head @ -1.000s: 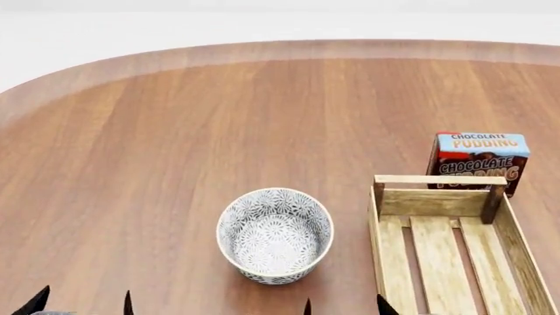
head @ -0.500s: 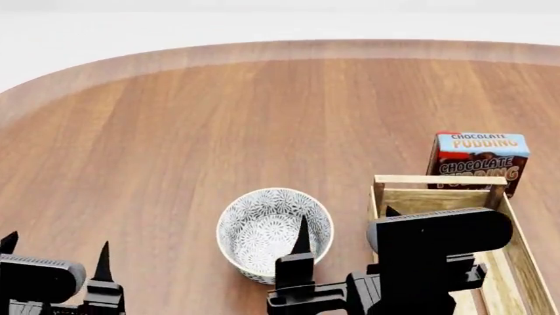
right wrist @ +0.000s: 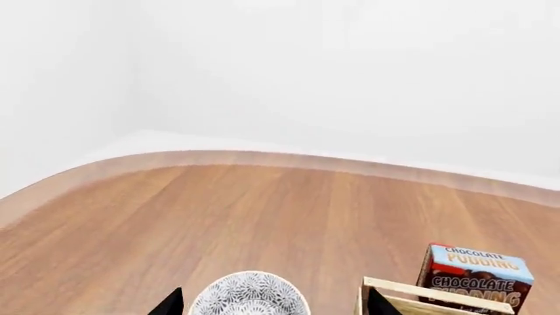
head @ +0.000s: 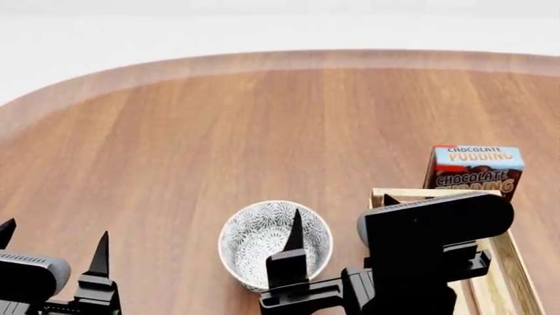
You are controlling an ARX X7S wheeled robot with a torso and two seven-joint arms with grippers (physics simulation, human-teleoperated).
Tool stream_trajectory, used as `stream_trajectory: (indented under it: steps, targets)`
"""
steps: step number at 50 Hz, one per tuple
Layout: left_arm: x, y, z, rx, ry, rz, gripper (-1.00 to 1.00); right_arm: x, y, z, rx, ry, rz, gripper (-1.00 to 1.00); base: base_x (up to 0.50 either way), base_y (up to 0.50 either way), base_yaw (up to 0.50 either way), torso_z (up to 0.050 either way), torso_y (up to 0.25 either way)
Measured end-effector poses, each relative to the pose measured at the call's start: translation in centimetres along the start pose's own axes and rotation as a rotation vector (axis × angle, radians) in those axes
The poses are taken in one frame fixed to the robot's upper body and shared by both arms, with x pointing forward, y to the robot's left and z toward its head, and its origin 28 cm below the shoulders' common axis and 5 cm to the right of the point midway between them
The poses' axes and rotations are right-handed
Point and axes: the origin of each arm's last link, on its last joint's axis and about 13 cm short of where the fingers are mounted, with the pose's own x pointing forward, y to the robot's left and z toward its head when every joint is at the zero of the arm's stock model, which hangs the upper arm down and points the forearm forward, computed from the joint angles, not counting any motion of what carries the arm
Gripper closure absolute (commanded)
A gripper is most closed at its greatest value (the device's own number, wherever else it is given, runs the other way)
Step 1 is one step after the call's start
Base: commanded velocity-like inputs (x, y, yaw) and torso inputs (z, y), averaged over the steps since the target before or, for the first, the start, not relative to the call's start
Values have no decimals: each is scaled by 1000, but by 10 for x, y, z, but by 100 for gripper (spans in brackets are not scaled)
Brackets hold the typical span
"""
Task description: Pick up the bowl on the left and put it in the tray.
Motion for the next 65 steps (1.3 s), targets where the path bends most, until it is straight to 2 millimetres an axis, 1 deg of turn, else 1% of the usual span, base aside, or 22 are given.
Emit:
stream_trajectory:
  steps: [20,28,65]
  targets:
    - [1,0,-5,-8,18,2,-100,1,0,-2,-9,3,-16,-100,0,0,0,50,0]
    - [0,0,-6,-5,12,11,-100,0,0,-2,-10,0,-14,-100,0,0,0,0,-10]
    - [-1,1,-8,-18,-7,13,-100,-2,1,-4,-15,-7,1,-100,0,0,0,0,-250]
